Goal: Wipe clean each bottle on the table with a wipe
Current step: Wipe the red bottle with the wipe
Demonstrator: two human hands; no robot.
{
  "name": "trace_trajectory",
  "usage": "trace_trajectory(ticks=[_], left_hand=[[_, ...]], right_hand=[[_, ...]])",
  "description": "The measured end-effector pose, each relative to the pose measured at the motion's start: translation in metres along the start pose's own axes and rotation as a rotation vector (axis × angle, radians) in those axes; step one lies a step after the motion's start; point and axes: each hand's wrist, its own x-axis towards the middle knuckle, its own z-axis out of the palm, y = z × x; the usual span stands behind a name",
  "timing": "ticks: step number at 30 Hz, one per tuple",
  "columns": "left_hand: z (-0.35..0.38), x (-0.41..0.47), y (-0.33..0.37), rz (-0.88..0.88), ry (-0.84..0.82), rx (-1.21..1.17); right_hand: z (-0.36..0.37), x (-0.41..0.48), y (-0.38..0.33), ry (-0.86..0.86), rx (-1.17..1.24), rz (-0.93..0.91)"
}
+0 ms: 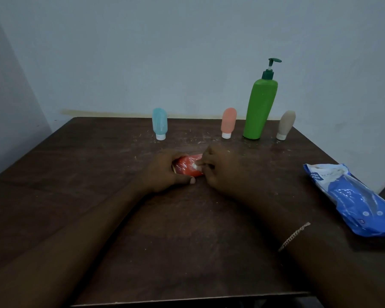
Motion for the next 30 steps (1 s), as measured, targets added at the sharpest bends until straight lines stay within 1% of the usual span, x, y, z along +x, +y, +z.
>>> trace_trajectory(ticks=[2, 5, 6, 8, 9, 11, 13, 16, 17, 19, 22, 25, 27, 30], left_hand=[[0.0, 0.001, -0.001, -0.007, -0.015, -0.008], [0.0, 0.003, -0.001, -0.013, -0.037, 0.005], [0.0, 0.004, -0.001, -0.014, -0.038, 0.0], [0.001, 0.005, -0.003, -0.001, -0.028, -0.018], [0.001, 0.005, -0.003, 0.009, -0.021, -0.026], [0.001, 0.004, -0.004, 0.015, -0.014, -0.034], [0.0, 0.003, -0.004, 0.012, -0.012, -0.023], [0.0, 0.001, -0.002, 0.026, -0.004, -0.024], [0.001, 0.0, -0.001, 0.039, 0.005, -0.041], [0.001, -0.001, 0.0, 0.078, 0.012, -0.103], [0.003, -0.001, -0.002, 0.12, 0.03, -0.154], [0.002, -0.002, -0.002, 0.118, 0.035, -0.13], [0.003, 0.0, -0.004, 0.102, 0.047, -0.088], [0.003, 0.001, -0.006, 0.08, 0.024, -0.069]], right_hand=[[-0.003, -0.008, 0.011, 0.013, 0.034, -0.011], [-0.008, -0.004, 0.025, 0.13, 0.014, 0.113], [-0.007, 0.002, 0.022, 0.128, -0.014, 0.112], [-0.002, 0.01, 0.002, 0.034, -0.079, 0.035], [0.001, 0.01, -0.008, -0.018, -0.08, 0.001], [0.006, 0.003, -0.011, -0.059, -0.027, -0.038], [0.005, -0.007, 0.001, -0.029, 0.031, -0.049], [0.002, -0.002, 0.011, 0.092, 0.056, 0.03], [0.002, 0.004, 0.006, 0.11, 0.052, 0.046], [0.003, 0.013, -0.012, 0.067, 0.038, 0.054], [0.008, 0.014, -0.029, 0.01, 0.071, -0.004], [0.004, -0.001, -0.025, -0.084, 0.032, -0.102], [0.001, -0.011, -0.018, -0.106, 0.009, -0.169], [0.0, -0.009, -0.014, -0.1, 0.01, -0.15]])
